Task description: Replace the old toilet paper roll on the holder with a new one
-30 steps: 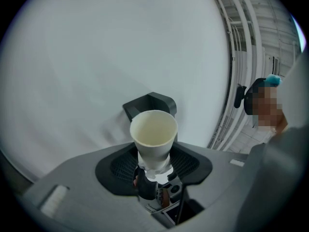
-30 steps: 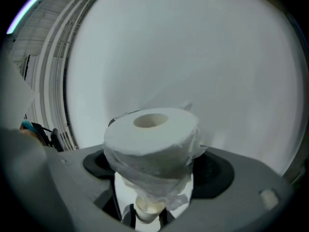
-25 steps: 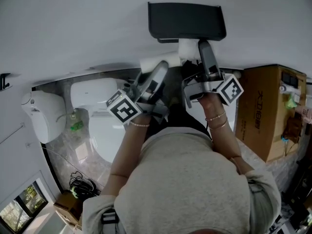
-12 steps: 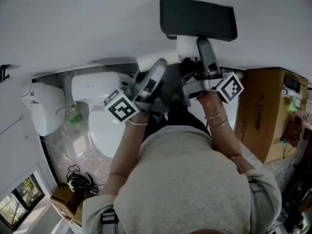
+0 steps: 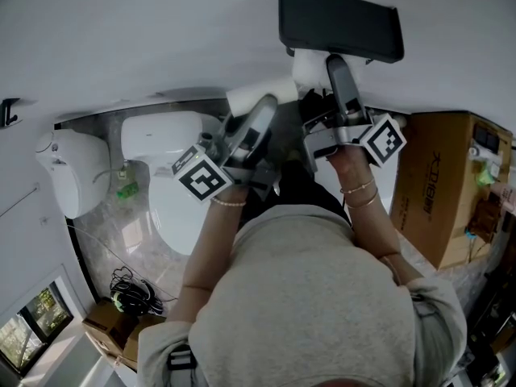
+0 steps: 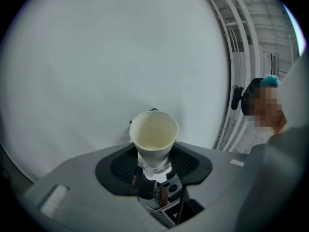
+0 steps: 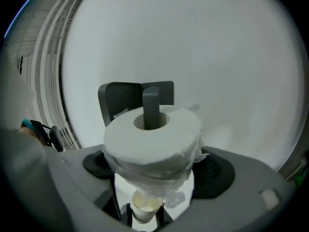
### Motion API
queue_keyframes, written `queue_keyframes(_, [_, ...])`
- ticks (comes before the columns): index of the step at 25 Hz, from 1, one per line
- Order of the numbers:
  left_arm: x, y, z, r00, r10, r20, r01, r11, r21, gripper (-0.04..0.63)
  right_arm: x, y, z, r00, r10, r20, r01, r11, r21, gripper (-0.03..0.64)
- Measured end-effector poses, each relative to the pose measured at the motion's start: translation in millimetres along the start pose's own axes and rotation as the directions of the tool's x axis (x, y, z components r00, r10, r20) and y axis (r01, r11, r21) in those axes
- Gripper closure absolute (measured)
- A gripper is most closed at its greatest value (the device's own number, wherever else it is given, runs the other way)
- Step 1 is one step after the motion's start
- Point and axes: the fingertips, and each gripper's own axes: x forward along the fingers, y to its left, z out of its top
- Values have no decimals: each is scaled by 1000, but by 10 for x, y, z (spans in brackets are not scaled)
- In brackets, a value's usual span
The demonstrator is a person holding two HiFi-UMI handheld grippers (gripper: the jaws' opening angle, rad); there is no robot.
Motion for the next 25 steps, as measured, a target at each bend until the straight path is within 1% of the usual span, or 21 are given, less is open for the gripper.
queue_keyframes(4, [-173,-63,20,1000,-15,-5,15,1000,-2,387,-49,75,-212,999,-28,-33,25,997,-74,172])
queue_keyframes(9, [-213,-79,-60,999,-31,-34,30,1000,-8,387,-144,82,-294,998,-51,-34,47,992,-116,172])
queue_keyframes(13, [-266,-163,-127,997,-55,-58,54,998,-14,387,-250,161,-377,997,-57,-45,49,987,-155,172])
queue_keyframes(19, [-309,-309,-214,989,-108,-98,106,994,-26,387,-411,365,-462,999,-5,-42,-3,983,-182,172])
queue_keyframes(22, [-311,-372,-224,984,-138,-113,134,990,-38,387,-475,471,-474,999,9,-35,-17,975,-223,172])
queue_keyframes(25, [-315,-472,-236,976,-175,-127,171,984,-46,387,-555,623,-493,999,24,-28,-31,960,-279,203])
